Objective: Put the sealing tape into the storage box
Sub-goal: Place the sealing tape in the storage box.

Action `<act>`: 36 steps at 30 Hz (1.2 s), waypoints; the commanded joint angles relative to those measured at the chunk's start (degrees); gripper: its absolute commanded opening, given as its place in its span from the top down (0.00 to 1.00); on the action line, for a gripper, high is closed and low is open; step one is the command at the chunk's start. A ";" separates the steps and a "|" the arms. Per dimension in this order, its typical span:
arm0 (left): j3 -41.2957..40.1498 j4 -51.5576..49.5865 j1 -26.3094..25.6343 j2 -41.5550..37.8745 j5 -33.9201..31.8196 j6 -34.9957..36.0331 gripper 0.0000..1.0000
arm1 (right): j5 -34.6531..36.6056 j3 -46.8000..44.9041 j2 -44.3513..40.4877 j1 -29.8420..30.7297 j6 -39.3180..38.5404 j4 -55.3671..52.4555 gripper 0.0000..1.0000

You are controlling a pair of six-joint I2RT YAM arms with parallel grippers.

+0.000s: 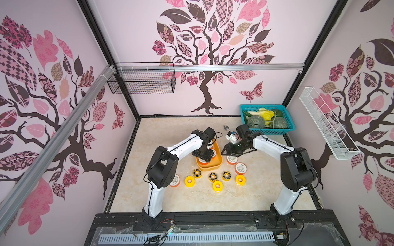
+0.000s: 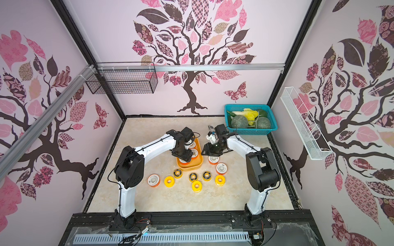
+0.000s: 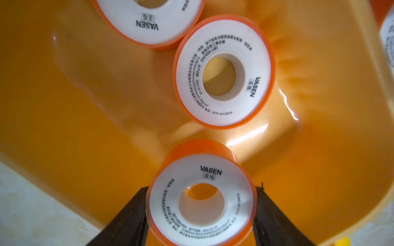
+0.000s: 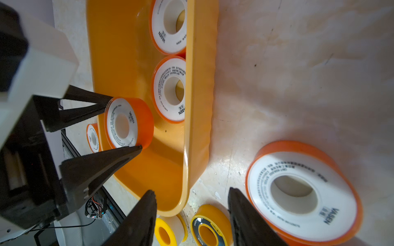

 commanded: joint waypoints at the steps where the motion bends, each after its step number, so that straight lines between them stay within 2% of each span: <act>1: 1.12 -0.35 -0.49 1.19 0.75 0.89 0.40 | -0.56 2.68 1.51 0.61 -0.31 -0.35 0.42; 12: 1.11 1.74 -0.51 3.74 3.59 0.19 0.39 | -1.02 3.21 3.04 1.41 -0.09 -0.34 0.43; 21: 1.08 4.28 -0.49 4.88 5.71 -1.00 0.37 | -1.63 3.16 4.47 1.68 -0.05 -0.37 0.52; 36: -0.78 8.02 -0.51 2.83 6.66 -2.58 0.11 | -0.23 3.16 3.93 1.66 -0.57 -1.19 0.53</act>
